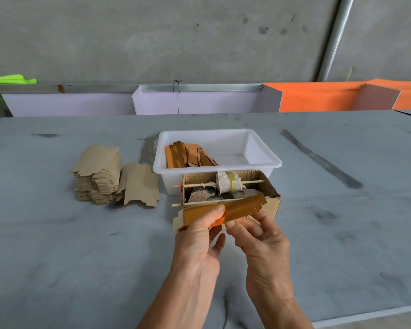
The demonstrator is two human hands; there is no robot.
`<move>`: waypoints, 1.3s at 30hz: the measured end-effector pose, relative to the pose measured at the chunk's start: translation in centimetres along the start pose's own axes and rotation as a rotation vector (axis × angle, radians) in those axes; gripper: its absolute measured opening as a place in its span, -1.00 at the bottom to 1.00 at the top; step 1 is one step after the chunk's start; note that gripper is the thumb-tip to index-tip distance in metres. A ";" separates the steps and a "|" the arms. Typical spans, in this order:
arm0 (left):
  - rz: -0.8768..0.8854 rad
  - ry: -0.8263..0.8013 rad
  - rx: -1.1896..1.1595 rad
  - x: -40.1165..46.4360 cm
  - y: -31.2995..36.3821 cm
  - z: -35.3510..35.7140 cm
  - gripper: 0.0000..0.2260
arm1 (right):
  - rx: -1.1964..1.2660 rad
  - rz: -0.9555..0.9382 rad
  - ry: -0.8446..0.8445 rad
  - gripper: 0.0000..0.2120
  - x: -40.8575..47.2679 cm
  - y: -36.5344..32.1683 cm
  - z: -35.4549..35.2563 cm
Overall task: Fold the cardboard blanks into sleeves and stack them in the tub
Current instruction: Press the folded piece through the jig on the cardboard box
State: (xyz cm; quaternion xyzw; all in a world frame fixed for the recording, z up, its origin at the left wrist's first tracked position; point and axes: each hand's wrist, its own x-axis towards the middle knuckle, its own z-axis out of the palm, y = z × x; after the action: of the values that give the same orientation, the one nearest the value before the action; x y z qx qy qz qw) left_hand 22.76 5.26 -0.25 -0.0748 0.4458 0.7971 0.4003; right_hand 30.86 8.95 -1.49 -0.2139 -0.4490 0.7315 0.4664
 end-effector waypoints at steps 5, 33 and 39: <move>0.068 0.016 0.019 0.0 -0.5 -0.1 -0.51 | -0.026 0.033 0.053 -0.64 -0.2 0.1 -0.2; 0.215 0.005 0.113 0.1 -2.1 -1.9 -0.70 | -0.055 0.175 0.271 -0.94 -0.1 0.0 1.6; 0.133 0.002 0.078 0.5 -1.6 -2.3 -0.80 | -0.102 0.235 0.314 -0.90 0.8 -0.1 0.8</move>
State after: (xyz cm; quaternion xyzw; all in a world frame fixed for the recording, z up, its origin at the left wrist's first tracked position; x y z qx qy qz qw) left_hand 23.03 4.23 -2.86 -0.0301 0.4807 0.8041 0.3486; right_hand 29.96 9.28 -0.92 -0.3998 -0.3790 0.7149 0.4307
